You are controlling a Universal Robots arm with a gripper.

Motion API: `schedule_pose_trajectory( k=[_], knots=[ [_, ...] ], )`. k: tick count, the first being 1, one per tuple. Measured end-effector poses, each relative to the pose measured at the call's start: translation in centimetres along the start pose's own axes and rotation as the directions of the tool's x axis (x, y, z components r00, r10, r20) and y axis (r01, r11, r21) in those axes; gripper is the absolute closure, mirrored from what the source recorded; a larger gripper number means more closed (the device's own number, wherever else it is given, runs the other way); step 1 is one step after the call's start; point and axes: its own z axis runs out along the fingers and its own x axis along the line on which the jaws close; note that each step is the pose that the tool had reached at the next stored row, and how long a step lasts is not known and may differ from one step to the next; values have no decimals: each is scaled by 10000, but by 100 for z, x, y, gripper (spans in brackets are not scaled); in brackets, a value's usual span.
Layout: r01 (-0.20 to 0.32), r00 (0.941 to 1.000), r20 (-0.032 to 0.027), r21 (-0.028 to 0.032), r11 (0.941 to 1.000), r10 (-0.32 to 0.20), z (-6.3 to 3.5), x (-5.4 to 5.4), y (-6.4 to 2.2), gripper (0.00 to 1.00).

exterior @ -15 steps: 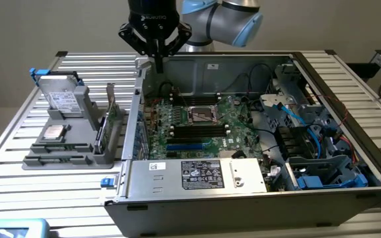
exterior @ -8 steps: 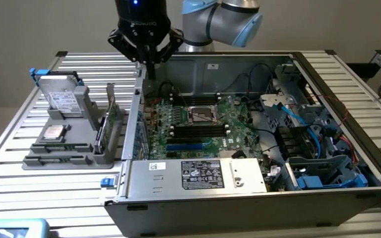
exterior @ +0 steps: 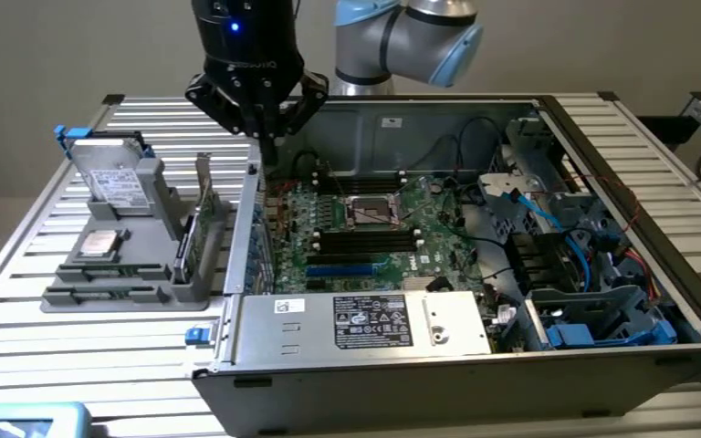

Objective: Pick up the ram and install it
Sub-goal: 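Reach for the ram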

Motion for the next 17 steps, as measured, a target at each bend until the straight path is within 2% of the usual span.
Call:
schedule_pose_trajectory(
  k=[5, 17],
  knots=[
    [-2, 10000, -45, 11, 10000, 2, 8, 209, -29, 89],
    [-3, 10000, -52, 40, 10000, 3, 78, 753, -73, 89]
  ],
)
